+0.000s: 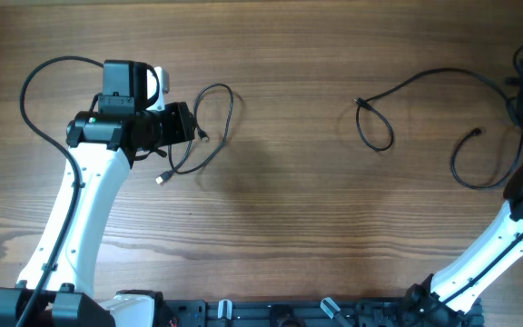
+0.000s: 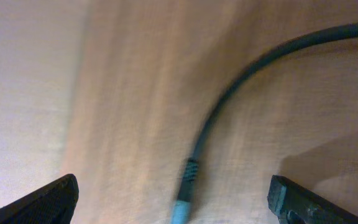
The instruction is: Untangle cables
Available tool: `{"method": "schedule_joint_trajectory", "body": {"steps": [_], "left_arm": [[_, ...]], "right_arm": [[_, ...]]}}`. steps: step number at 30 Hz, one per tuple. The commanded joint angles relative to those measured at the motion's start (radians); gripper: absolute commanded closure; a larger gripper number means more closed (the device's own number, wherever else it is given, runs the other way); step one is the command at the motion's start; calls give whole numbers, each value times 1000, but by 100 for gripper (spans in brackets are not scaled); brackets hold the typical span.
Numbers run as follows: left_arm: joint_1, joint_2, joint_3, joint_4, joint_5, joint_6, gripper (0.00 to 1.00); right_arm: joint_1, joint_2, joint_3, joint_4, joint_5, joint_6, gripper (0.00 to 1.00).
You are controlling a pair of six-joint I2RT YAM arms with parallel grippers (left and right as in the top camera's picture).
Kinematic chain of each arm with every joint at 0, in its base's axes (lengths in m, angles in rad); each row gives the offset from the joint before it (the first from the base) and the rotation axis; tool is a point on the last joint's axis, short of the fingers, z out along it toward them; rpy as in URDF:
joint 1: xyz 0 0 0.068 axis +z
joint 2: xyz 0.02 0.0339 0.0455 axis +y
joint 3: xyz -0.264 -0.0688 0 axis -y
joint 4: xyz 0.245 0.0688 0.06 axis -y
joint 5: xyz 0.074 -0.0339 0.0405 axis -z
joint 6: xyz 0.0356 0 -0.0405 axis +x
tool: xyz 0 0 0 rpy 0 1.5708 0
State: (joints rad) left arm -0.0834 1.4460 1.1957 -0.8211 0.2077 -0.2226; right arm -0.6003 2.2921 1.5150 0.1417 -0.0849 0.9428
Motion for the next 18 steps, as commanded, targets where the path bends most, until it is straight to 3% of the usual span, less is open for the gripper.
{"method": "schedule_joint_trajectory", "body": {"steps": [1, 5, 9, 14, 18], "left_arm": [[-5, 9, -5, 2, 9, 5, 43], [-5, 9, -5, 2, 9, 5, 43], [-5, 9, -5, -3, 9, 5, 44], [-5, 9, -5, -6, 9, 5, 45], [-5, 9, -5, -6, 9, 5, 45]], "right_arm": [[18, 39, 13, 103, -180, -56, 0], [70, 40, 13, 158, -222, -91, 0], [132, 41, 13, 159, -145, -105, 0], [130, 23, 13, 254, -384, -106, 0], [134, -62, 13, 206, -551, -163, 0]]}}
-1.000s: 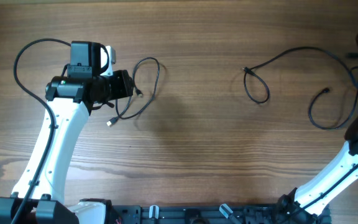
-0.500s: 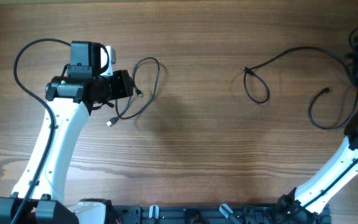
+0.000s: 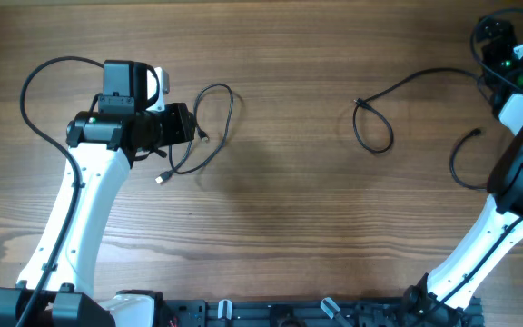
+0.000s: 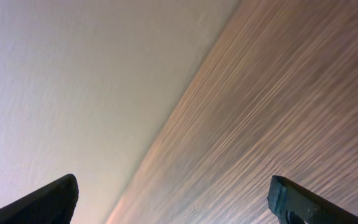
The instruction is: Untangle cables
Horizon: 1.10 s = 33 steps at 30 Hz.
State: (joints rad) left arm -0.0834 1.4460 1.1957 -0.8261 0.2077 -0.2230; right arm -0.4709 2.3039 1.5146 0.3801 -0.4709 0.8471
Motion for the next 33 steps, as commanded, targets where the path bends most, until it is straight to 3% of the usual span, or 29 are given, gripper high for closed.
{"method": "schedule_joint_trajectory", "body": {"steps": [1, 3, 5, 7, 8, 13, 17, 23, 33], "left_arm": [[-5, 9, -5, -1, 9, 5, 45], [-5, 9, -5, -1, 9, 5, 43], [-5, 9, -5, -1, 9, 5, 28], [-5, 9, -5, 0, 9, 5, 4], [-5, 9, -5, 0, 9, 5, 0], [-5, 9, -5, -4, 9, 5, 0], [-5, 9, -5, -4, 9, 5, 0], [-5, 9, -5, -4, 9, 5, 0], [-5, 9, -5, 3, 9, 6, 0]], "right_arm": [[6, -100, 13, -66, -187, -98, 0], [21, -184, 13, -188, -195, -209, 0], [37, -280, 13, -329, -189, -311, 0], [53, -377, 13, -473, -141, -377, 0], [61, -428, 13, -555, -91, -418, 0], [81, -590, 13, -1061, 313, -455, 0], [81, -586, -1, -1310, 395, -512, 0], [81, -583, -4, -1375, 439, -538, 0], [73, -459, -122, -1173, 456, -583, 0]]}}
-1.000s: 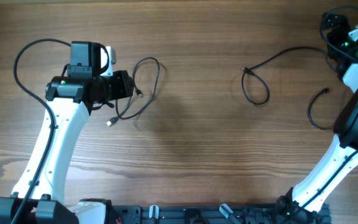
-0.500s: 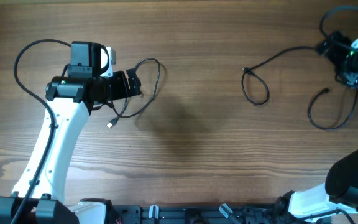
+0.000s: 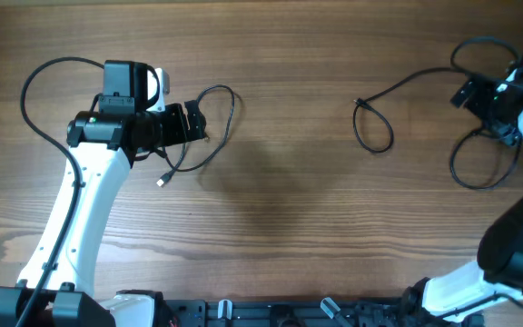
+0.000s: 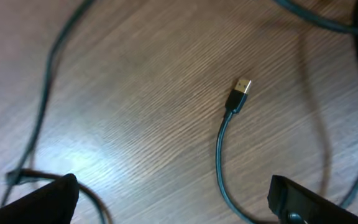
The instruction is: Untangle cables
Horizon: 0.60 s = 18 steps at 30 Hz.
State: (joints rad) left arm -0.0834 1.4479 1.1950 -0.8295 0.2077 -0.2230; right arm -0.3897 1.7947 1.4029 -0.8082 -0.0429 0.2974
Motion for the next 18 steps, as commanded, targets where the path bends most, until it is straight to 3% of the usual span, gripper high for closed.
{"method": "schedule_joint_trajectory", "body": {"steps": [1, 13, 18], "left_arm": [[-5, 7, -4, 10, 9, 5, 0], [-5, 7, -4, 10, 9, 6, 0], [-5, 7, -4, 10, 9, 6, 0]], "right_arm": [[-11, 66, -10, 19, 42, -33, 0], [-81, 210, -10, 30, 127, -9, 0], [-157, 210, -10, -14, 285, 48, 0]]}}
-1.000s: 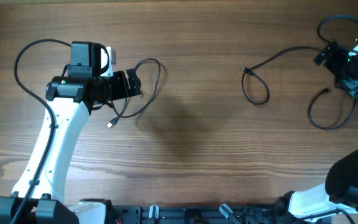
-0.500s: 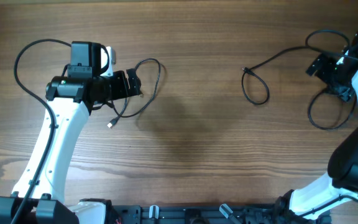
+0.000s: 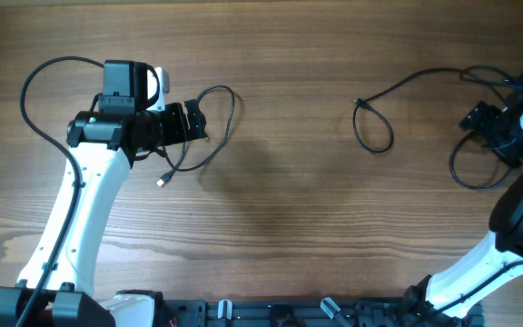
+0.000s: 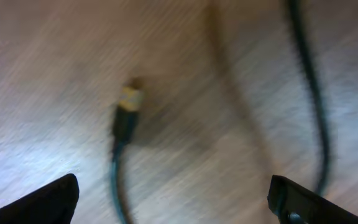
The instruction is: Untangle cables
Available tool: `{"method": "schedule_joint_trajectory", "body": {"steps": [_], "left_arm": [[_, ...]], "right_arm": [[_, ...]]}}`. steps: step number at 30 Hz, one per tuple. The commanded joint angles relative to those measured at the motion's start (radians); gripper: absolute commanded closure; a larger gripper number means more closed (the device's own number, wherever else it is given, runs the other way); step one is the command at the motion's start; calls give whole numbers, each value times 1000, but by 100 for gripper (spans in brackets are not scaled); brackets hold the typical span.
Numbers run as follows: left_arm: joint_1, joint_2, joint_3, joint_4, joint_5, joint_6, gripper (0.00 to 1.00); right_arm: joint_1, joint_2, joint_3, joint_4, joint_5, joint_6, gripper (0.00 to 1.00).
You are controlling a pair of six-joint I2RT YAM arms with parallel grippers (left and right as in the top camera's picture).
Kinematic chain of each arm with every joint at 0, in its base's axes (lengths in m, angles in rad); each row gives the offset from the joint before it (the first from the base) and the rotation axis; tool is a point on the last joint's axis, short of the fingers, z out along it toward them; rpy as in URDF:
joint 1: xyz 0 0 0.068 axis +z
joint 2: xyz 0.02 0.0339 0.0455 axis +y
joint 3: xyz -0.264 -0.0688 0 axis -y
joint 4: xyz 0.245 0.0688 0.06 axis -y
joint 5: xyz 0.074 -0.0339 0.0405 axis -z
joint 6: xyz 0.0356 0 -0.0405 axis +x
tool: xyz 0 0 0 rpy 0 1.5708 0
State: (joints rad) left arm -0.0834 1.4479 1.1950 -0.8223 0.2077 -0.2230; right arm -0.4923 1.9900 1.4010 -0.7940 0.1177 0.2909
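Two dark cables lie on the wooden table. The left cable [image 3: 228, 118] curls in a loop, its plug [image 3: 160, 182] lying loose. My left gripper [image 3: 198, 123] sits at that loop's left side, touching or over the cable; its jaws cannot be made out from above. The right cable [image 3: 398, 86] has a small loop [image 3: 375, 136] and a bigger one [image 3: 470, 177]. My right gripper [image 3: 490, 123] hovers open over its plug end. In the blurred wrist view the plug [image 4: 129, 99] lies ahead of the open right gripper [image 4: 179, 202], nothing between the fingertips [image 4: 55, 199].
The left arm's own black lead [image 3: 39, 77] arcs at the far left. The table's right edge is close beside the right arm. A dark rail [image 3: 316, 313] runs along the front edge.
My right gripper has shifted a little right and down over the right cable's plug, and the plug now looks nearer and blurred in the wrist view. The left side is unchanged.
At first my right gripper was at the far right edge, low over a cable. Then it stood at the back right corner, seeing only table and edge. Later it was over the right cable's plug, where it remains. Meanwhile the left gripper's outline reached further into its loop, and the cable shifted slightly.
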Motion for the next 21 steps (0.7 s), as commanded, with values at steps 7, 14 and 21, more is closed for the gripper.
{"method": "schedule_joint_trajectory", "body": {"steps": [7, 14, 21], "left_arm": [[-5, 7, -4, 5, 9, 6, 0], [-5, 7, -4, 26, 9, 5, 0], [-5, 7, -4, 23, 9, 5, 0]], "right_arm": [[-229, 15, -8, -79, 136, 82, 0], [-246, 15, -8, -42, -69, -46, 7], [-269, 15, -9, -39, 95, 39, 29]]}}
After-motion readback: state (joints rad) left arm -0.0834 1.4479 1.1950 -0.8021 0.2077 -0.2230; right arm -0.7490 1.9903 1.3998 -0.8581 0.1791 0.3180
